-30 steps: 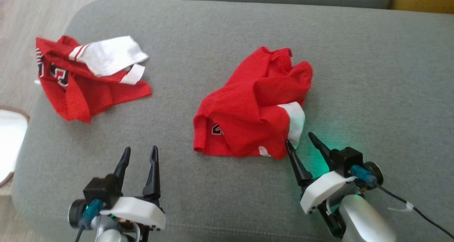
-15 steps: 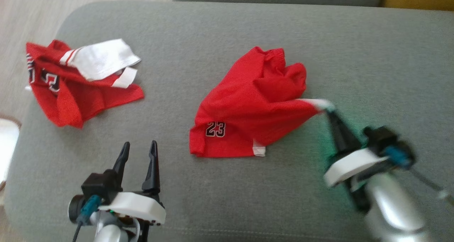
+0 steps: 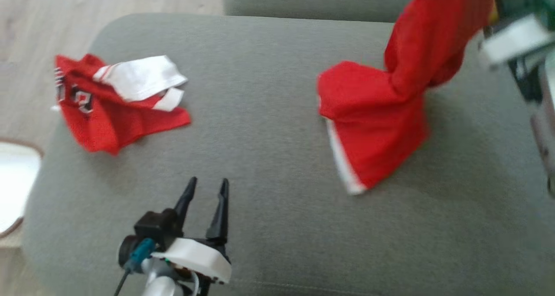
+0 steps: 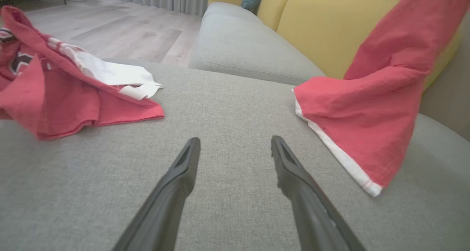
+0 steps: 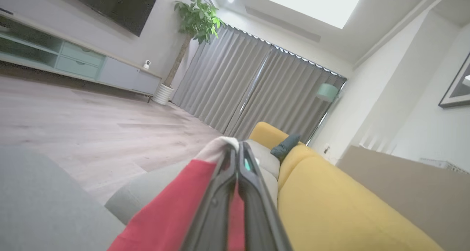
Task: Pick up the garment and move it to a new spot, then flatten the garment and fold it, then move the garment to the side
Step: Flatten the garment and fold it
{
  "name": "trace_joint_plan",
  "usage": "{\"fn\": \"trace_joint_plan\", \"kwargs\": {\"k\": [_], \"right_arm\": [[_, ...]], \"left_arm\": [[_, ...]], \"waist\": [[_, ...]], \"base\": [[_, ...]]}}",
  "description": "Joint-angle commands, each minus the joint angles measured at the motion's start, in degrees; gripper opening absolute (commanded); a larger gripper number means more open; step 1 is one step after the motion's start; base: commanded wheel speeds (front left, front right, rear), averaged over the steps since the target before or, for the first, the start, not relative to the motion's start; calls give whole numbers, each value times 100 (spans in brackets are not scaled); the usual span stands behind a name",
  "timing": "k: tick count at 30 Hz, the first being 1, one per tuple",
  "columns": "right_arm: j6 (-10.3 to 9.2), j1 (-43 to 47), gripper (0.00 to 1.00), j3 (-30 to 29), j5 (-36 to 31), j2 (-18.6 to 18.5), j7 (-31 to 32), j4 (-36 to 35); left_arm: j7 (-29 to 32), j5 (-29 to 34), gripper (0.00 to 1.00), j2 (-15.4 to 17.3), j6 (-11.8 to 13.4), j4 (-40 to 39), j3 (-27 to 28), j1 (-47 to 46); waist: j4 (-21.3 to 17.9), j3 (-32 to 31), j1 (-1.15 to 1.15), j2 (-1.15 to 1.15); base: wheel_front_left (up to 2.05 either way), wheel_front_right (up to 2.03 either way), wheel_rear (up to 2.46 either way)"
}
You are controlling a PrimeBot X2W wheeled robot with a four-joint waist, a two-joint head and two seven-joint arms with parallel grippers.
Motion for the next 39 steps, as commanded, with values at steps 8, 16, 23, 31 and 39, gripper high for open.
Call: {"fn": "trace_joint_plan", "kwargs": {"k": [8, 16, 23, 31, 39], "right_arm": [[37, -1828, 0, 808, -127, 265, -170, 244], [37, -1507, 0, 1307, 50, 86, -245, 383], [37, 332, 0, 1214, 506, -574, -249, 520], [37, 1706, 0, 755, 662, -472, -249, 790], [37, 2263, 100, 11, 468, 173, -239, 973]], "left_arm": [[-35, -130, 100, 13, 122, -70, -37, -68], [-35, -138, 100, 13, 144, -100, 57, -33], [-35, -90, 100, 13, 89, -47, 79, -130], [-35, -44, 100, 13, 51, -3, 152, -240], [-35, -99, 100, 13, -36, 15, 172, -705]], "waist": [[655, -128, 0, 0], [322, -34, 0, 0], [-207, 131, 0, 0], [-532, 197, 0, 0], [-829, 336, 0, 0]], "base": [[0, 0, 0], [0, 0, 0], [0, 0, 0], [0, 0, 0], [0, 0, 0]]}}
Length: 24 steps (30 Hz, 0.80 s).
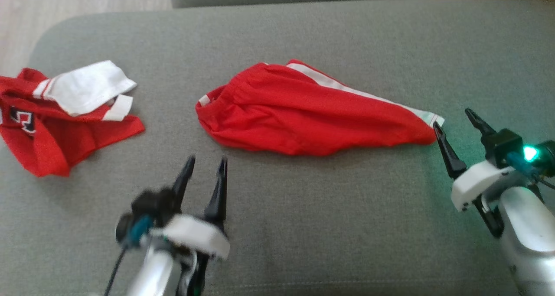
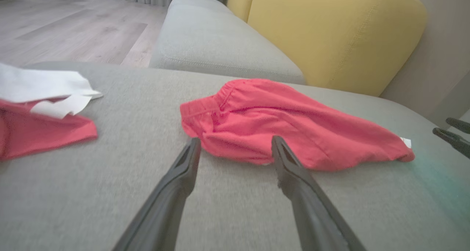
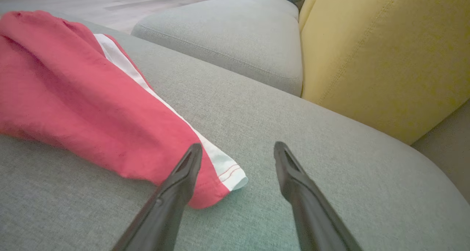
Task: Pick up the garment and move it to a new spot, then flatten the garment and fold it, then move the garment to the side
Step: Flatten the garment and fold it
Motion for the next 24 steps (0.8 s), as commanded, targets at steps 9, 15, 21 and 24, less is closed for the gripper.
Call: {"fn": "trace_joint_plan", "kwargs": {"k": [9, 15, 21, 24], "right_arm": [[37, 188, 100, -575, -358, 695, -38, -1154], [37, 299, 100, -508, -423, 1117, -38, -1613], [37, 304, 100, -349, -442, 1293, -39, -1781], [37, 278, 100, -306, -436, 1329, -39, -1828]], "left_arm": [[-36, -84, 100, 9, 32, 795, 11, -2218], [39, -328, 100, 9, -11, 2082, -117, -3555], [574, -695, 100, 9, -134, 3231, -259, -4637], [980, -795, 100, 11, -152, 3748, -312, -5000]], "waist": [[-389, 530, 0, 0], [-681, 817, 0, 0], [-949, 1064, 0, 0], [-1051, 1145, 0, 0]], "base": [[0, 0, 0], [0, 0, 0], [0, 0, 0], [0, 0, 0]]}}
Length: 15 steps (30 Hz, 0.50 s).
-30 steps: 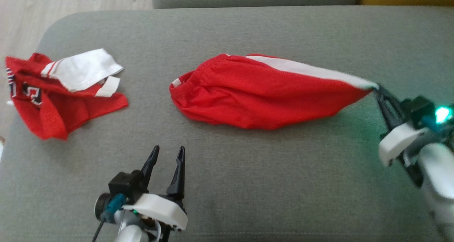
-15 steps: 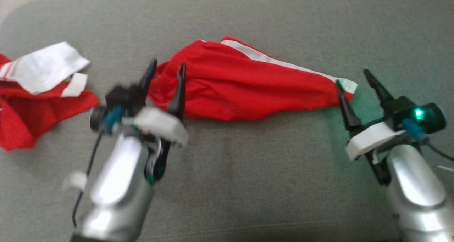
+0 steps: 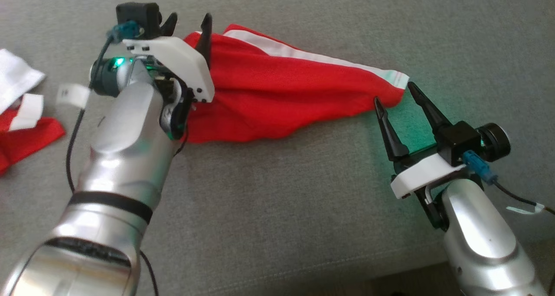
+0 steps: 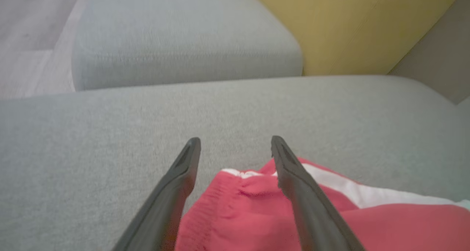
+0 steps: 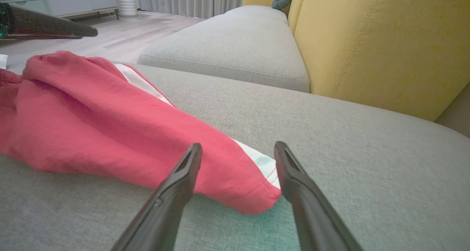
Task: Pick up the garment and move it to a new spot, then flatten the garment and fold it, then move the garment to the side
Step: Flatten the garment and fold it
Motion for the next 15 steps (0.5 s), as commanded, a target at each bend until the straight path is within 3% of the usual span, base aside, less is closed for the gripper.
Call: {"fn": "trace_joint_plan", "kwargs": {"k": [1, 10, 15], "right_arm": [[37, -54, 100, 106, -28, 66, -38, -198], [37, 8, 100, 77, 31, 121, -38, -265], [37, 6, 100, 52, 35, 129, -38, -260]], "left_arm": [[150, -3, 100, 133, 2, 59, 63, -315], [1055, -17, 100, 169, -193, 1133, -125, -923], [1066, -43, 100, 155, -253, 1320, -198, -900]], "waist": [[-104, 91, -1, 0], [-146, 165, -1, 0], [-113, 175, -1, 0]], "base": [[0, 0, 0], [0, 0, 0], [0, 0, 0]]}}
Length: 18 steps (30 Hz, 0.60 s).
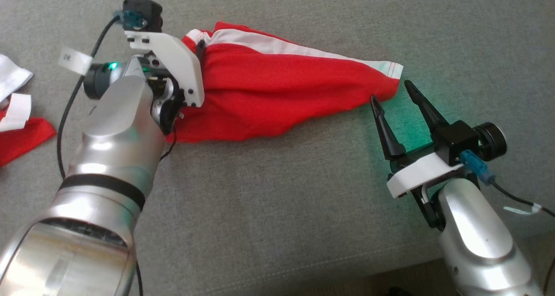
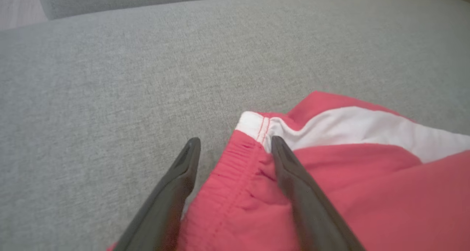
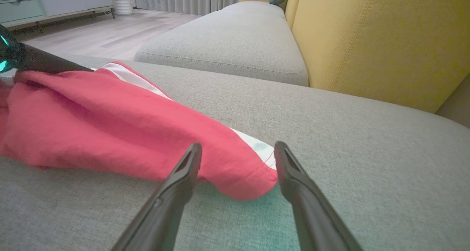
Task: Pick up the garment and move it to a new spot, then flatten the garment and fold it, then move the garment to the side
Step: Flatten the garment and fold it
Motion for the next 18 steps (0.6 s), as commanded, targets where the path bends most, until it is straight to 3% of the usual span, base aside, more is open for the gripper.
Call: {"fn": "trace_joint_plan", "kwargs": {"k": [1, 3, 5, 7, 12, 18], "right_arm": [[37, 2, 100, 61, 36, 28, -38, -189], [37, -3, 100, 48, 45, 24, -38, -181], [37, -1, 100, 26, 49, 11, -38, -176], [37, 8, 100, 3, 55, 2, -38, -171], [37, 46, 100, -15, 114, 6, -38, -110], [37, 234, 100, -173, 170, -20, -38, -22]], "left_arm": [[-30, -25, 100, 149, -13, -115, 59, -173], [-65, -38, 100, 140, -35, -67, 8, -121], [-144, -45, 56, 133, -69, -60, -59, -69], [-202, -70, 0, 127, -109, -70, -135, -1], [-322, -273, 0, 123, -178, -254, -369, 279], [-1234, -478, 0, 122, 2, -755, -602, 601]], "waist": [[12, -4, 0, 0], [37, -9, 0, 0], [77, -21, 0, 0], [123, -44, 0, 0], [228, -187, 0, 0], [501, -565, 0, 0]], "base": [[0, 0, 0], [0, 0, 0], [0, 0, 0], [0, 0, 0], [0, 0, 0], [0, 0, 0]]}}
